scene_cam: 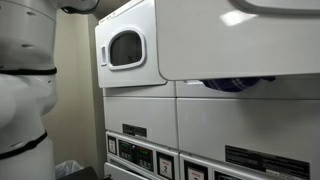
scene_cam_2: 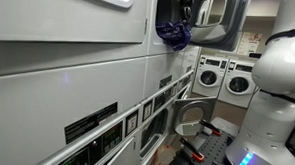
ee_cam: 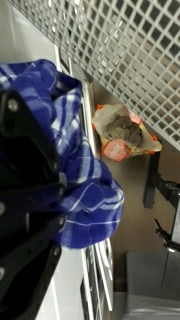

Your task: Remove the cloth from the dryer

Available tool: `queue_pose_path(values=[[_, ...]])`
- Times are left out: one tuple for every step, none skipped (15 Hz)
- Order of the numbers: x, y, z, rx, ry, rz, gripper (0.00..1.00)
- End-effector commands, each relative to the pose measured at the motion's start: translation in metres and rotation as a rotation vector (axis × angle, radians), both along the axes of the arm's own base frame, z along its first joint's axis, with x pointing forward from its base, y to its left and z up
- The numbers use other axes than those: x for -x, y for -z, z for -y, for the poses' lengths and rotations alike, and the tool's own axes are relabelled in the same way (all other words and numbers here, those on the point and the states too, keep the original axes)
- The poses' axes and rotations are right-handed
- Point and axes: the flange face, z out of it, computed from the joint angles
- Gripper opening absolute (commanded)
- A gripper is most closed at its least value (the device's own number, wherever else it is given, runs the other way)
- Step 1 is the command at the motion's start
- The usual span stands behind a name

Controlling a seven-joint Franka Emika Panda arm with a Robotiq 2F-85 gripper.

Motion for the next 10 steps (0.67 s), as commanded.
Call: queue_pose_path(values=[[0.024, 0.020, -0.021, 0.014, -0.024, -0.086, 0.04], [0.026, 0.027, -0.024, 0.026, -0.025, -0.104, 0.04], [0.028, 0.034, -0.027, 0.048, -0.024, -0.115, 0.04], [0.030, 0.041, -0.030, 0.059, -0.027, -0.135, 0.04], [0.033, 0.049, -0.032, 0.087, -0.024, -0.151, 0.04], [0.036, 0.056, -0.033, 0.111, -0.019, -0.166, 0.04], [0.037, 0.065, -0.035, 0.130, -0.019, -0.189, 0.04], [0.039, 0.075, -0.036, 0.145, -0.018, -0.213, 0.04], [0.042, 0.087, -0.037, 0.162, -0.016, -0.238, 0.04], [0.044, 0.098, -0.039, 0.164, -0.020, -0.259, 0.04]])
